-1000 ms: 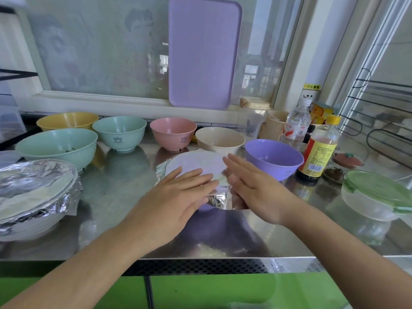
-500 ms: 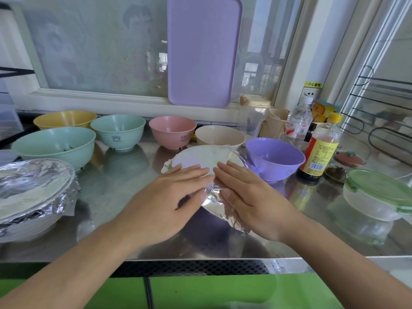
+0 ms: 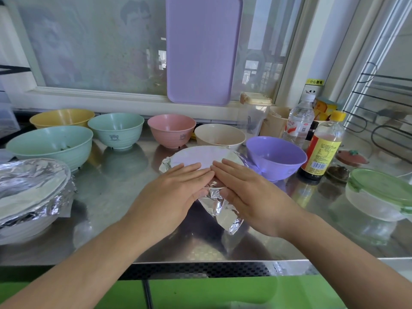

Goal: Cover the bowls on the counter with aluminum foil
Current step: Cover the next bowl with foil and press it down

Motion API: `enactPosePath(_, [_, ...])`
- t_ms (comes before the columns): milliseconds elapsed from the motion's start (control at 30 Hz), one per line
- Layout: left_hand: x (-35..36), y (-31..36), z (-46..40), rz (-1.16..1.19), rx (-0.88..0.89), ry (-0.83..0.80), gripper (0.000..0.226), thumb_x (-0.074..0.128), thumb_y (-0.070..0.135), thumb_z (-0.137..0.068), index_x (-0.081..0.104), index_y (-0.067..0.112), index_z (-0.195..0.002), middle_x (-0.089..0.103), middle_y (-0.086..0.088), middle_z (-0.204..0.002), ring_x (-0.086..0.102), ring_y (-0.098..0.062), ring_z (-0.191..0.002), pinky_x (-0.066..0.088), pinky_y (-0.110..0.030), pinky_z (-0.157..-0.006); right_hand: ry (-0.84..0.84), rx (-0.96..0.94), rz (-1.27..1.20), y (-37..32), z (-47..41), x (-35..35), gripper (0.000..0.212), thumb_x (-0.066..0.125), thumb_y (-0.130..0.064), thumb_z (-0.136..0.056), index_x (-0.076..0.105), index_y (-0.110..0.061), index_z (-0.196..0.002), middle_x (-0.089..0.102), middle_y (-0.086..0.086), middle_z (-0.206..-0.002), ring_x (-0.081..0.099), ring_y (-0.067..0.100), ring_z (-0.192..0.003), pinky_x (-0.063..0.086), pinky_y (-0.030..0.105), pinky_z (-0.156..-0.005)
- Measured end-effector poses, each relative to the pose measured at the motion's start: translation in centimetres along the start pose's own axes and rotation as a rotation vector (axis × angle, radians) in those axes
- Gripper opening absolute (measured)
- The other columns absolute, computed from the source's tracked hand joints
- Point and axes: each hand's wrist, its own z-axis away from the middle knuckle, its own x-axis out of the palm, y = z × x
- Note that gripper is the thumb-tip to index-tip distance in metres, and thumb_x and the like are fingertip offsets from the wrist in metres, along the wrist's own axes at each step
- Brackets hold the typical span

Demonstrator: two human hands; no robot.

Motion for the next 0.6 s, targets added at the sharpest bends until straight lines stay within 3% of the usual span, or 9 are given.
enactPosePath(133, [-0.2, 0.1, -0.1, 0.004, -0.004, 0.013, 0.041, 0.06, 0.029, -0.105, 0.062, 0.024, -0.145, 0.056, 0.013, -0.15, 0.045, -0.008, -0.146, 0.035, -0.038, -0.123, -0.019, 0.154, -0.235, 0.1, 0.1, -0.2, 0.053, 0.038, -0.043, -0.113, 0.03, -0.034, -0.164, 0.011, -0.019, -0.174, -0.007, -0.009, -0.157, -0.006, 0.007, -0.12])
enactPosePath(267, [-0.4, -0.1, 0.1, 0.01, -0.019, 0.024, 0.039, 0.066, 0.021, -0.102, 0.065, 0.024, -0.141, 0.06, 0.014, -0.146, 0.049, -0.008, -0.143, 0.04, -0.043, -0.121, -0.049, 0.218, -0.317, -0.5, 0.2, 0.0, 0.057, 0.04, -0.045, -0.11, 0.027, -0.037, -0.165, 0.001, -0.021, -0.174, -0.012, -0.01, -0.156, -0.005, 0.017, -0.127])
enactPosePath(367, [-0.7, -0.4, 0.6, 0.001, -0.019, 0.031, 0.039, 0.066, 0.018, -0.102, 0.066, 0.026, -0.141, 0.061, 0.016, -0.144, 0.05, -0.006, -0.141, 0.041, -0.041, -0.12, -0.059, 0.227, -0.36, -1.4, 0.2, -0.2, 0.062, 0.038, -0.055, -0.105, 0.028, -0.04, -0.164, 0.002, -0.025, -0.173, -0.01, -0.014, -0.154, -0.002, 0.015, -0.125])
enactPosePath(467, [-1.3, -0.7, 1.1, 0.007, -0.023, 0.029, 0.039, 0.051, 0.029, -0.105, 0.065, 0.031, -0.142, 0.058, 0.021, -0.146, 0.046, 0.001, -0.143, 0.034, -0.031, -0.122, -0.056, 0.185, -0.38, -2.5, 0.5, -0.2, 0.065, 0.038, -0.06, -0.101, 0.029, -0.043, -0.163, 0.005, -0.029, -0.172, -0.006, -0.017, -0.153, 0.0, 0.012, -0.124])
enactPosePath(600, [-1.9, -1.1, 1.2, 0.081, -0.054, -0.004, 0.04, 0.045, 0.046, -0.11, 0.061, 0.035, -0.145, 0.05, 0.024, -0.151, 0.037, 0.008, -0.146, 0.027, -0.026, -0.126, 0.019, 0.211, -0.376, -2.5, -0.5, -1.0, 0.054, 0.044, -0.049, -0.109, 0.034, -0.045, -0.162, 0.014, -0.029, -0.17, 0.006, -0.018, -0.152, 0.004, -0.002, -0.113])
